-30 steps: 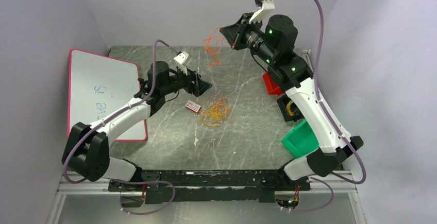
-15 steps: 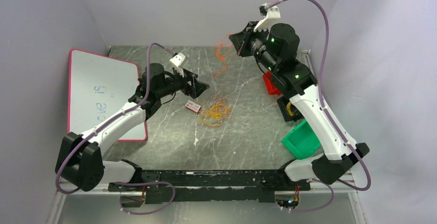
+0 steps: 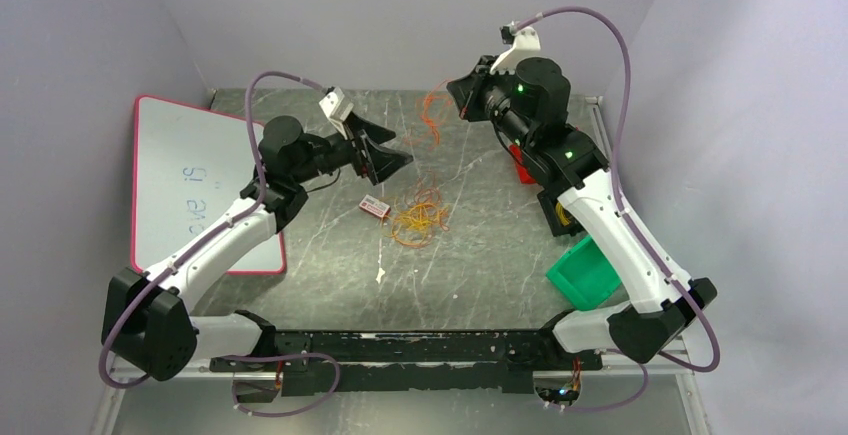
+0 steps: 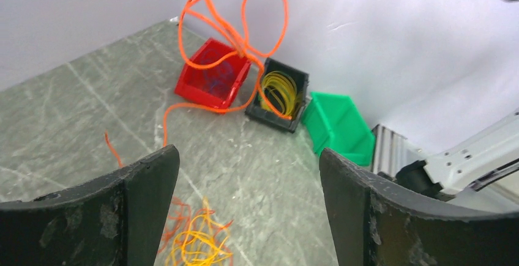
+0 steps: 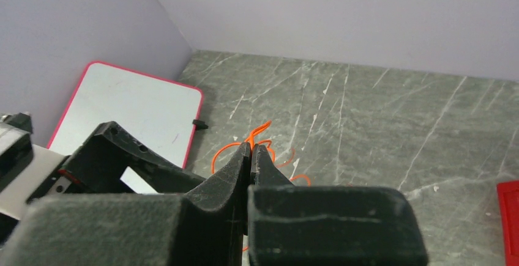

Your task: Untangle the cables

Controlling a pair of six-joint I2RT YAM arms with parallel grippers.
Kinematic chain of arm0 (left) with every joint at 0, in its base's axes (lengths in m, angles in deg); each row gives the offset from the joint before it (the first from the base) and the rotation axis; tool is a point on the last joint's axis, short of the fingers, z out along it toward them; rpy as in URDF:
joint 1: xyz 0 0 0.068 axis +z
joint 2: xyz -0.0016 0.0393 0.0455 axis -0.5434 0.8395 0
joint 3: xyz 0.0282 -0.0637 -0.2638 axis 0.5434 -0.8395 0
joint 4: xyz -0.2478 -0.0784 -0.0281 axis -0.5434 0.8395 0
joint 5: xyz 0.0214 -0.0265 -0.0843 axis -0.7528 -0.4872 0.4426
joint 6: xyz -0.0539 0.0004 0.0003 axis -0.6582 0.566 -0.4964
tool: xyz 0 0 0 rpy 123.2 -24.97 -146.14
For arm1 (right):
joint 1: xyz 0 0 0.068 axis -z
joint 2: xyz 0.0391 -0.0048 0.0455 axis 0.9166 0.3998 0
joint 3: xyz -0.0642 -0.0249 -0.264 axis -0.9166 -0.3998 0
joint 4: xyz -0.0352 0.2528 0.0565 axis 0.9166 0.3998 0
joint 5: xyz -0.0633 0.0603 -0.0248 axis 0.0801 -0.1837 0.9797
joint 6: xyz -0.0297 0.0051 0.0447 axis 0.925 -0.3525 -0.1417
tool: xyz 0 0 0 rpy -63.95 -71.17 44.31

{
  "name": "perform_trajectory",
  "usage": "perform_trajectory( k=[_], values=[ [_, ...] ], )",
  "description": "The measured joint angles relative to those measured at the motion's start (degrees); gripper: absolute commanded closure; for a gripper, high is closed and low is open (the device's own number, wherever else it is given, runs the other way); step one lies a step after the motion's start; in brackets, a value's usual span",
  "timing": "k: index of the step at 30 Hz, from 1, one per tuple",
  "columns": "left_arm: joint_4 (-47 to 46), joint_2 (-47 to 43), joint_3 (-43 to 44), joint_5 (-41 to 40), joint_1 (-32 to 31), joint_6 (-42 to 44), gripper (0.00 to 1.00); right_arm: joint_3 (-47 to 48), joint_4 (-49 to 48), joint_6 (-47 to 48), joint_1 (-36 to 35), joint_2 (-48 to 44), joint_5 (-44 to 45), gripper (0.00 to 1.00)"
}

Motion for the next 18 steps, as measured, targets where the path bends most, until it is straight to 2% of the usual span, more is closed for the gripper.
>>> perform_trajectory(
  k=[8, 18],
  values=[
    [-1.60, 1.25, 3.23, 0.50, -2.49, -6.34, 0.11, -2.47, -1.03, -1.20, 0.00, -0.59, 0.61, 1.00],
    [-1.09, 6.49, 8.33, -0.44, -6.69, -8.00, 0.22, -3.23, -1.95, -1.90, 0.00, -0.92, -0.02, 1.00]
  ],
)
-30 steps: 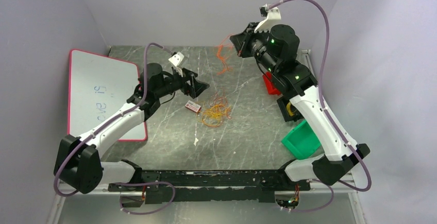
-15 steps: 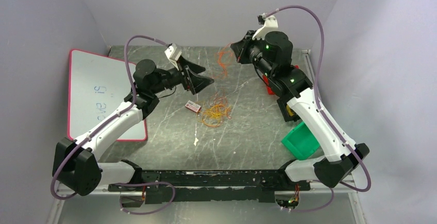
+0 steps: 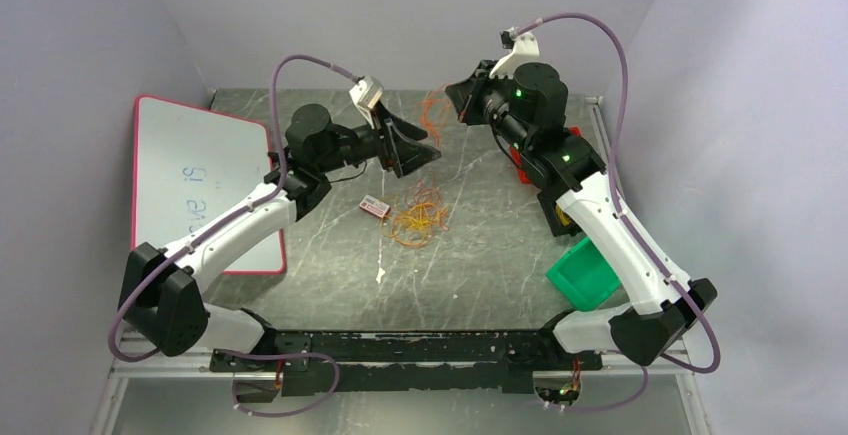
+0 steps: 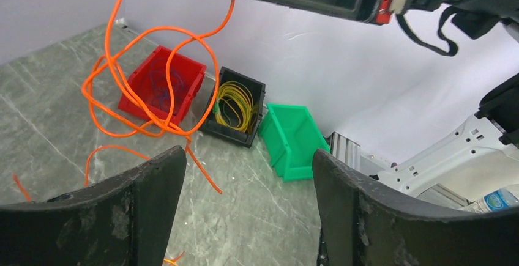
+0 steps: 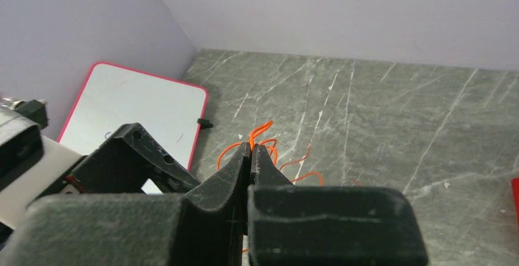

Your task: Untangle the cables

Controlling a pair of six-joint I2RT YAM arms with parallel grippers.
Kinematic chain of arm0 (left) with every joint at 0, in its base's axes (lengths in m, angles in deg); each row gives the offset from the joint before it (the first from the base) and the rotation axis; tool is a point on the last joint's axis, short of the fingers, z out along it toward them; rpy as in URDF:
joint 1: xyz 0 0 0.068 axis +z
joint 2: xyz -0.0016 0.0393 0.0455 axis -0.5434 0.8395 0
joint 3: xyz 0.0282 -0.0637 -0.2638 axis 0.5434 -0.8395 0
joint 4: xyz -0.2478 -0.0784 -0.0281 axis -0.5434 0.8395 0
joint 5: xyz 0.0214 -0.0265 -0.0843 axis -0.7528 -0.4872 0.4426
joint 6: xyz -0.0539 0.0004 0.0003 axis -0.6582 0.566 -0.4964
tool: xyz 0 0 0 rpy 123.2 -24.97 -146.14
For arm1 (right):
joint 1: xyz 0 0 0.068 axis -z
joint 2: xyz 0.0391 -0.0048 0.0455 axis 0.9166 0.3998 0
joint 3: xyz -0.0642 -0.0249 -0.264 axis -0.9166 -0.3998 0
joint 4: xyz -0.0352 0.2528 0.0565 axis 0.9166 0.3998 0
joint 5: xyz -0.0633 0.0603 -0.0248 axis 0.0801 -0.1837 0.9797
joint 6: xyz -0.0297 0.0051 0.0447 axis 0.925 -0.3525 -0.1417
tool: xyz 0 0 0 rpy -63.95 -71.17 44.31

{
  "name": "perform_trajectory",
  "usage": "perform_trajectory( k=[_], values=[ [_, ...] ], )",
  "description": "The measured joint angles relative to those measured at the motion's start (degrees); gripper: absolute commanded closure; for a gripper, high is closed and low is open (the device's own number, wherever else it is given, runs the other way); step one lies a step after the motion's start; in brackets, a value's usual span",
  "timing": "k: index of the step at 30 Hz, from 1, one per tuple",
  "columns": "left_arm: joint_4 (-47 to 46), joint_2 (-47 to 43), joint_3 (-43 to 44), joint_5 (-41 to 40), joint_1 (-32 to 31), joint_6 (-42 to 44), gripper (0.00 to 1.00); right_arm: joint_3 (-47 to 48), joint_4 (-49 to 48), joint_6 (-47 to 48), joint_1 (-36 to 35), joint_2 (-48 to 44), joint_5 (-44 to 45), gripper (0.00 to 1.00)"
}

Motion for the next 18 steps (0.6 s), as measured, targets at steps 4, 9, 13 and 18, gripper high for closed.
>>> perform_trajectory(
  k=[4, 9, 13, 18],
  values=[
    [1.27, 1.40, 0.35, -0.76, -0.57, 0.46, 0.25, 0.00, -0.31, 0.00, 0.00, 0.00, -0.24, 1.00],
    [3.67, 2.75, 0.76, -1.86, -1.14, 1.42, 0.33, 0.00, -0.55, 0.00, 0.00, 0.00, -0.44, 1.00],
    [4.63, 3.15, 0.76, -2.47, -1.38, 1.81, 0.41, 0.00, -0.55, 0.00, 0.00, 0.00, -0.50, 1.00],
    [5.09, 3.26, 0.79, -2.78, -1.40, 2.12, 0.53, 0.00, -0.57, 0.02, 0.00, 0.00, -0.68, 1.00]
  ],
)
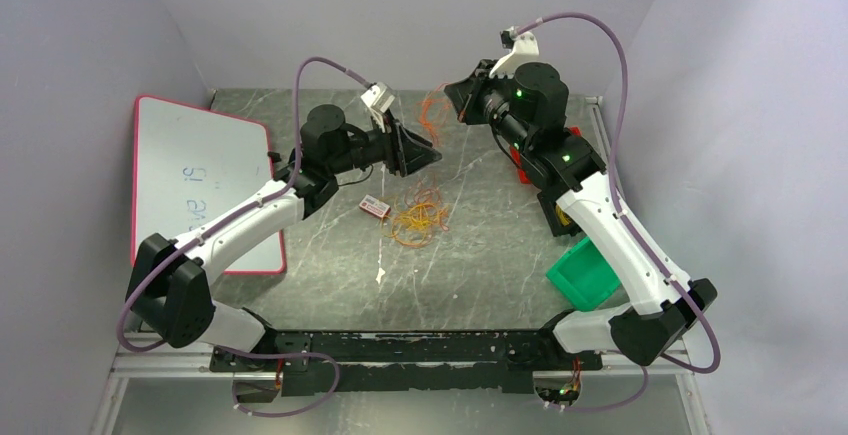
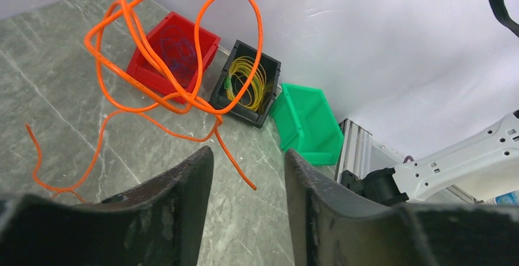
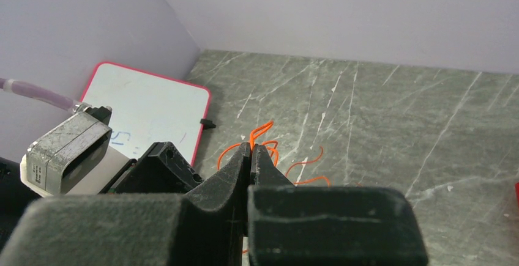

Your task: Untangle the cables

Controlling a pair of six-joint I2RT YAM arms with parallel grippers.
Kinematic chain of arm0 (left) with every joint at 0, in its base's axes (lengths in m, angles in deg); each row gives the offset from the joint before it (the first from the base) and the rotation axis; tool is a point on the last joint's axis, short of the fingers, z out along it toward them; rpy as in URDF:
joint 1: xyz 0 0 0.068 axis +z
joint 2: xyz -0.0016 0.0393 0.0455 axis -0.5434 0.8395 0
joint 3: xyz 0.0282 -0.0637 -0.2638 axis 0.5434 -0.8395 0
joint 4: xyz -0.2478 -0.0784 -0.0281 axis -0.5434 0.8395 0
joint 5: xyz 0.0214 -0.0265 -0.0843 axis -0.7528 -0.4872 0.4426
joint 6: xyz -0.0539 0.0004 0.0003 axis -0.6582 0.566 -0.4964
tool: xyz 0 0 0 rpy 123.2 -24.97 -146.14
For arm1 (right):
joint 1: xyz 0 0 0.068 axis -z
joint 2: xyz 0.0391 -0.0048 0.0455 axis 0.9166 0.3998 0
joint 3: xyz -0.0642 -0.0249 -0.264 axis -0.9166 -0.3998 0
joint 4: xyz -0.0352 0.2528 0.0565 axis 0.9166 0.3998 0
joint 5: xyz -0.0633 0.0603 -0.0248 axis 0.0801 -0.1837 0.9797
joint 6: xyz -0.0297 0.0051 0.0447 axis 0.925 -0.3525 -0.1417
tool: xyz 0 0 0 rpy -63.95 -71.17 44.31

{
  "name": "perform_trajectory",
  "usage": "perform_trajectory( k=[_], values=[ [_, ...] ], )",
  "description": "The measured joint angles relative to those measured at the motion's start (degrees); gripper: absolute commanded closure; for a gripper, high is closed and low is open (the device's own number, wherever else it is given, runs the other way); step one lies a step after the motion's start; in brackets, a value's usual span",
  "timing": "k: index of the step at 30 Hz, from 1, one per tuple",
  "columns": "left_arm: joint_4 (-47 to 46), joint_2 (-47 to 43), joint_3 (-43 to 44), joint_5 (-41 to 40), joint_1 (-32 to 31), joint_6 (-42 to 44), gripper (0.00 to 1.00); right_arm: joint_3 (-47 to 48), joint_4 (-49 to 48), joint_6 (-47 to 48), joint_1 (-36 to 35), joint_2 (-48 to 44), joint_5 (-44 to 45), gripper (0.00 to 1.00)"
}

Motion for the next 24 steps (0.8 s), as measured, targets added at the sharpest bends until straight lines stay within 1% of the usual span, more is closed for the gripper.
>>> perform_trajectory(
  k=[6, 7, 9, 10, 17, 24],
  values=[
    [0.61, 0.26, 0.63, -0.17, 0.00, 0.42, 0.73, 0.00, 0.00, 0.02, 0.00, -0.09, -0.17, 1.00],
    [0.74, 0.39, 0.83, -0.20, 0.00, 0.48, 0.77, -0.02, 0.00, 0.02, 0.00, -0.13, -0.17, 1.00],
    [1.05, 0.57, 1.01, -0.39, 0.00, 0.72, 0.89, -0.02, 0.00, 0.04, 0.00, -0.37, -0.15, 1.00],
    [1.40, 0.57, 1.01, -0.66, 0.00, 0.92, 0.93, -0.02, 0.00, 0.07, 0.00, -0.55, -0.15, 1.00],
    [4.66, 0.26, 1.01, -3.41, -0.11, 2.75, 0.93, -0.81, -0.37, 0.94, 0.00, -2.19, 1.55, 1.00],
    [11.08, -4.02, 0.98, -11.08, -0.11, 7.28, 0.93, -0.94, -0.15, 3.30, 0.00, -3.08, 5.60, 1.00]
  ],
)
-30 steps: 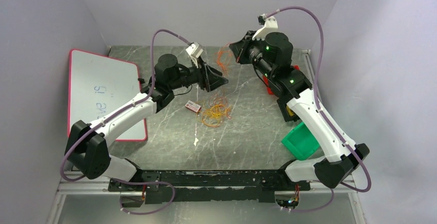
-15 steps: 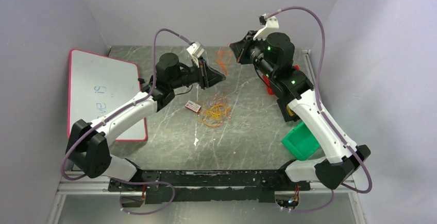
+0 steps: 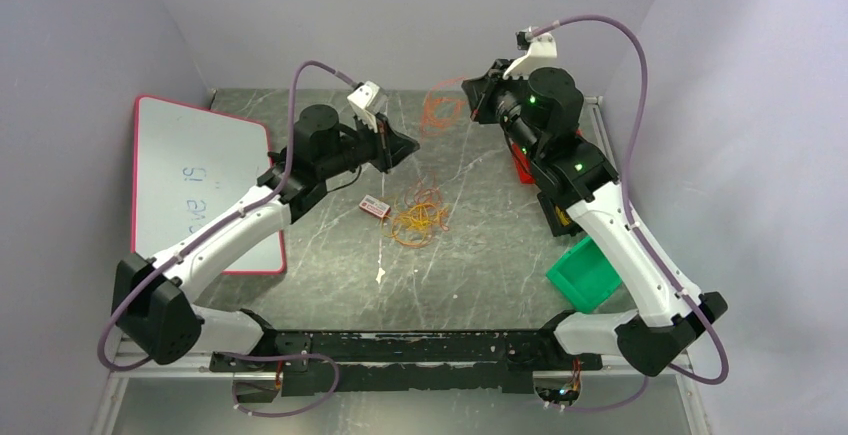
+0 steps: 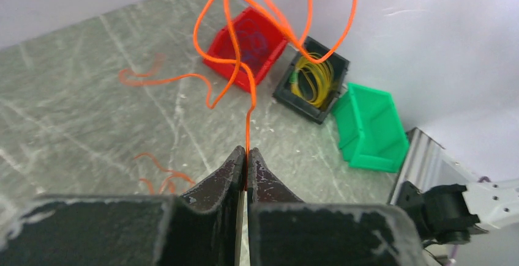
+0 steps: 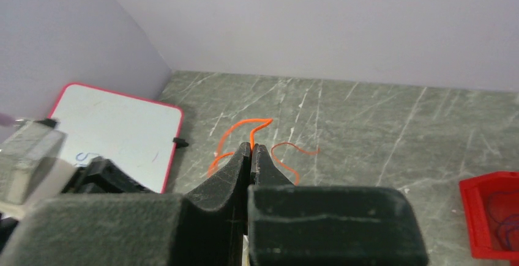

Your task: Untangle the cables

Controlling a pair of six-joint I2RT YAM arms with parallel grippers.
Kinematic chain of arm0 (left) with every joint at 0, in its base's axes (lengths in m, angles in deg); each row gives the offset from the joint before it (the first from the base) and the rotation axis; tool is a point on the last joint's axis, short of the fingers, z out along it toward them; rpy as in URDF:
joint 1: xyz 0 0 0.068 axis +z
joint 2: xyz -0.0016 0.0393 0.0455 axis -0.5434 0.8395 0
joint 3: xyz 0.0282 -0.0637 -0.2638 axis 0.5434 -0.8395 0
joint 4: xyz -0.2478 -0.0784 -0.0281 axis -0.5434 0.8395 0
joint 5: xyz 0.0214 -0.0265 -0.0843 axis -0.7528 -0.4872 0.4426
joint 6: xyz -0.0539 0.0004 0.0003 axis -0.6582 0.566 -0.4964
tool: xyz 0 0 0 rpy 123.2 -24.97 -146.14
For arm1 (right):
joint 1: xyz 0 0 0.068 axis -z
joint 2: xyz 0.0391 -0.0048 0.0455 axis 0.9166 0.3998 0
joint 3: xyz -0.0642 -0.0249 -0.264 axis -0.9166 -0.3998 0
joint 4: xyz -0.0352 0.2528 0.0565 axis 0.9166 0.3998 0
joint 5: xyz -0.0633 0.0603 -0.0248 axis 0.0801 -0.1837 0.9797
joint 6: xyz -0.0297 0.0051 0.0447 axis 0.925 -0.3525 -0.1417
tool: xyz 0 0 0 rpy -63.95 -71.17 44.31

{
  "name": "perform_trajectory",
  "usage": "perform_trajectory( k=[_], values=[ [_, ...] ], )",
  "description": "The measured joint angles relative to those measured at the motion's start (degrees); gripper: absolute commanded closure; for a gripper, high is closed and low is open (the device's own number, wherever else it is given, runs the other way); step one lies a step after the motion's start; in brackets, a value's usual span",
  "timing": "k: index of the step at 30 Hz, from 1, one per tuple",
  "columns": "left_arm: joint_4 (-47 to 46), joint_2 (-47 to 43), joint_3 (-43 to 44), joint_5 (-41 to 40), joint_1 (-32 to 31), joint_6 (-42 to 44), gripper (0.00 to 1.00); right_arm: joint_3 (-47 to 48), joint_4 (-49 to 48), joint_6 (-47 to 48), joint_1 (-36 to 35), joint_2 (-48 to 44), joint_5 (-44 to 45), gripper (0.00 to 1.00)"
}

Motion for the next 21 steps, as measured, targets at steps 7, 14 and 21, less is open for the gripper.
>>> perform_trajectory(
  k=[7, 14, 21],
  values=[
    [7.08, -5.01, 0.00, -10.43, 1.46, 4.15, 0.93, -0.35, 0.59, 2.40, 0.00, -0.57, 5.16, 1.00],
    [12.92, -7.65, 0.00, -18.99, 6.43, 6.05, 0.93, -1.49, 2.14, 4.00, 0.00, -1.14, 9.14, 1.00],
    [17.22, -8.98, 0.26, -26.49, 10.36, 7.32, 0.93, -2.12, 2.80, 5.38, 0.00, -1.84, 11.63, 1.00]
  ],
)
